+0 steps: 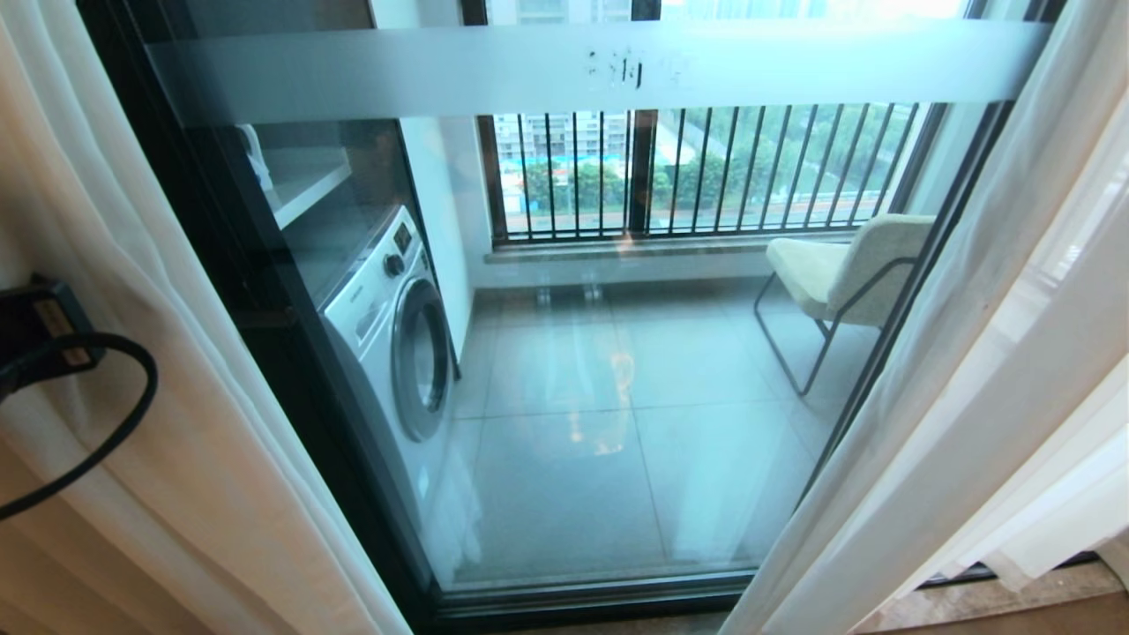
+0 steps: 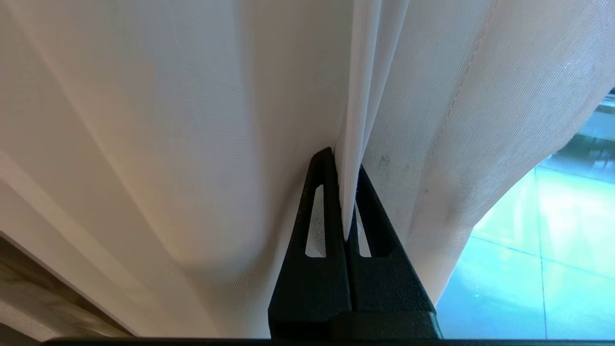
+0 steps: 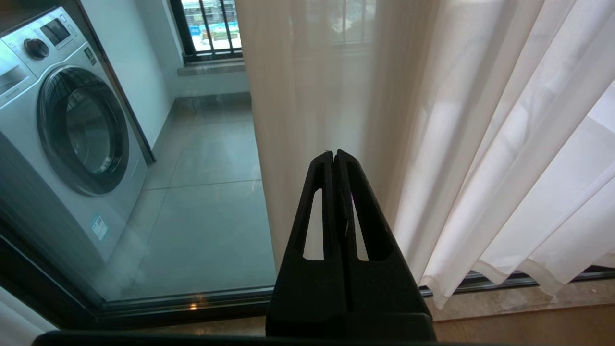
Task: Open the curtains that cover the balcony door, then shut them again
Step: Pull the inner curtains open on both sides
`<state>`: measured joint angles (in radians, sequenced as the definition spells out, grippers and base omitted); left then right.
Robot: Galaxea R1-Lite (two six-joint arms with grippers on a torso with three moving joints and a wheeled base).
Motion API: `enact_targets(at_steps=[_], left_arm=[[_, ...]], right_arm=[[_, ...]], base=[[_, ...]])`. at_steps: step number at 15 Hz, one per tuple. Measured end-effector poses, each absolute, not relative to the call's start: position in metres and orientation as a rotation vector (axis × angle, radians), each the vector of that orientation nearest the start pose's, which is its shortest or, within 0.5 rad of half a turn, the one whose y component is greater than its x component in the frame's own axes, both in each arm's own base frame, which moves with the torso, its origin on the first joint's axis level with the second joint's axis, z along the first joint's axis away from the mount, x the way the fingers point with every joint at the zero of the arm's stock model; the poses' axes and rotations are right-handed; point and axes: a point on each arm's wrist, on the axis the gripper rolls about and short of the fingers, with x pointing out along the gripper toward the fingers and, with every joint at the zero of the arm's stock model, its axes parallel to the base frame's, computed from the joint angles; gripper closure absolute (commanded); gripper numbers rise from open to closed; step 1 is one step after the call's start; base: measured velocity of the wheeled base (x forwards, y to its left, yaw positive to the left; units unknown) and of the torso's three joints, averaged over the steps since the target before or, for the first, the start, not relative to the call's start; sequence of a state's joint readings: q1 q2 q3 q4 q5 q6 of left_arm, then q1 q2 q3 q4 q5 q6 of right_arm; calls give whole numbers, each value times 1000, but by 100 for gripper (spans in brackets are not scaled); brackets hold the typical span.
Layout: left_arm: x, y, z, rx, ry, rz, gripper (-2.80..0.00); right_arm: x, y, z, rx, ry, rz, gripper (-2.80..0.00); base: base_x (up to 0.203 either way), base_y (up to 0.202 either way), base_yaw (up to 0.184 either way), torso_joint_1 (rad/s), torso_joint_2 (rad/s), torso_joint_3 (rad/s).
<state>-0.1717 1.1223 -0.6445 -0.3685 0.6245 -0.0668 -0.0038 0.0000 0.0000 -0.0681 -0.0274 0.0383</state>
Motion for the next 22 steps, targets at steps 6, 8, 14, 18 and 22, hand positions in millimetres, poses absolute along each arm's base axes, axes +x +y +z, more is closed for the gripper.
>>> enact_targets(at_steps=[6,8,14,18,22], left_arm=[[151,-11,244,-10,89,462,0],[149,-4,244,-14,87,483,0],[142,14,248,-13,73,508,0],[137,29,249,-25,64,517,0],[134,40,250,-37,58,530,0]], right_arm=[[-23,-1,82,39,-69,-30,0],[-23,-1,82,39,-69,-30,0],[-23,-1,82,39,-69,-30,0],[-23,-1,82,39,-69,-30,0],[-23,-1,82,39,-69,-30,0]], base=[[0,0,0,0,0,0],[0,0,0,0,0,0],[0,0,0,0,0,0],[0,0,0,0,0,0],[0,0,0,0,0,0]])
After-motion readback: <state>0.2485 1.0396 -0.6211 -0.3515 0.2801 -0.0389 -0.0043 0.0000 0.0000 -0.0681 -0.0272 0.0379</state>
